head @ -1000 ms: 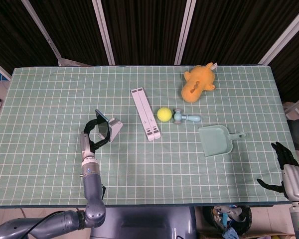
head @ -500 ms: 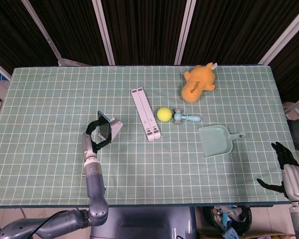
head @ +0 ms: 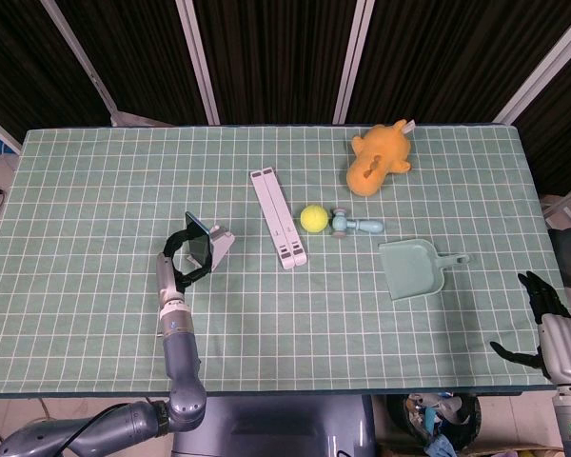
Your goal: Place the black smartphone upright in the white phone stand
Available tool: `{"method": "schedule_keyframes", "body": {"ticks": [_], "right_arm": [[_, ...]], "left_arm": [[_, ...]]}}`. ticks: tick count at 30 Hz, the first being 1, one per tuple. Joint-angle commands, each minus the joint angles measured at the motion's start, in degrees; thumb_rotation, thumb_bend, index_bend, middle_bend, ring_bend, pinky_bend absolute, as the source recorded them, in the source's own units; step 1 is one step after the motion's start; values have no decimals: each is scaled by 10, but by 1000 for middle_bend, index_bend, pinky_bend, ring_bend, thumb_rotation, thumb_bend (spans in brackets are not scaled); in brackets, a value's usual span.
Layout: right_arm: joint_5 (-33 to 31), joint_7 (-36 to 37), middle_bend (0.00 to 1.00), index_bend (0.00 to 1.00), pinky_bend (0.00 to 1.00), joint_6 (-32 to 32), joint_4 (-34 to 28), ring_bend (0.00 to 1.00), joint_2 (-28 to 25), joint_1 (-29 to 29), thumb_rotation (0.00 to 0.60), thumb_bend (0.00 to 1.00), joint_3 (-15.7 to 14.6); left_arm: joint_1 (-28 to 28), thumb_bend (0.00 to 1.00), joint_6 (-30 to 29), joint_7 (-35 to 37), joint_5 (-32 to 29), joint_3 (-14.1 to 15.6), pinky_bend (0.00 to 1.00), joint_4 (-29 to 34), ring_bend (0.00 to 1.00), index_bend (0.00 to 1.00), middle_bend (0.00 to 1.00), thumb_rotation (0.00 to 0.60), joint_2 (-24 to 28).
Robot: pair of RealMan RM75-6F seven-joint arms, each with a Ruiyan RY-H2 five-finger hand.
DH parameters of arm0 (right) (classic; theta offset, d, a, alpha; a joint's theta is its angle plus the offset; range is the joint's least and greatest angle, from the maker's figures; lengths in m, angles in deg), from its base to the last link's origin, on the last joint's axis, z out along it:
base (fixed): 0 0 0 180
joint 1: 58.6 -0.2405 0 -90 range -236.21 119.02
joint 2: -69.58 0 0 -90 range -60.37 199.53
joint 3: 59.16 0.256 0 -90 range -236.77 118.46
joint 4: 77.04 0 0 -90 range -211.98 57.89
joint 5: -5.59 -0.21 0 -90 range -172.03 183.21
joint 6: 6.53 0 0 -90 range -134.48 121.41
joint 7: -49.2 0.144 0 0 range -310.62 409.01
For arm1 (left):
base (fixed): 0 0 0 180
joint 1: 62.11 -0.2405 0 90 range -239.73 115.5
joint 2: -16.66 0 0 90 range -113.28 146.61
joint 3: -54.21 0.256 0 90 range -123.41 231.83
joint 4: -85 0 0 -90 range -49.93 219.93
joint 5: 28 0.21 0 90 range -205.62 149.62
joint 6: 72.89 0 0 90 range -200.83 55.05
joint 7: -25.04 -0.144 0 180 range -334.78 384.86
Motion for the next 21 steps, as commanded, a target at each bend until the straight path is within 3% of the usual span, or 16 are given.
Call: {"method": "schedule_keyframes", "body": {"ticks": [1, 21], "right_arm": [[0, -1, 0, 0, 199, 0, 0, 0, 0, 0, 600, 101, 0], [0, 0, 0, 0, 199, 0, -2, 0, -1, 0, 600, 101, 0]], "left_arm": [[-2, 405, 4, 4, 3, 1, 57, -3, 131, 469, 549, 600, 0], [-16, 404, 28, 33, 31, 11, 58, -27, 130, 465, 545, 600, -1]]}}
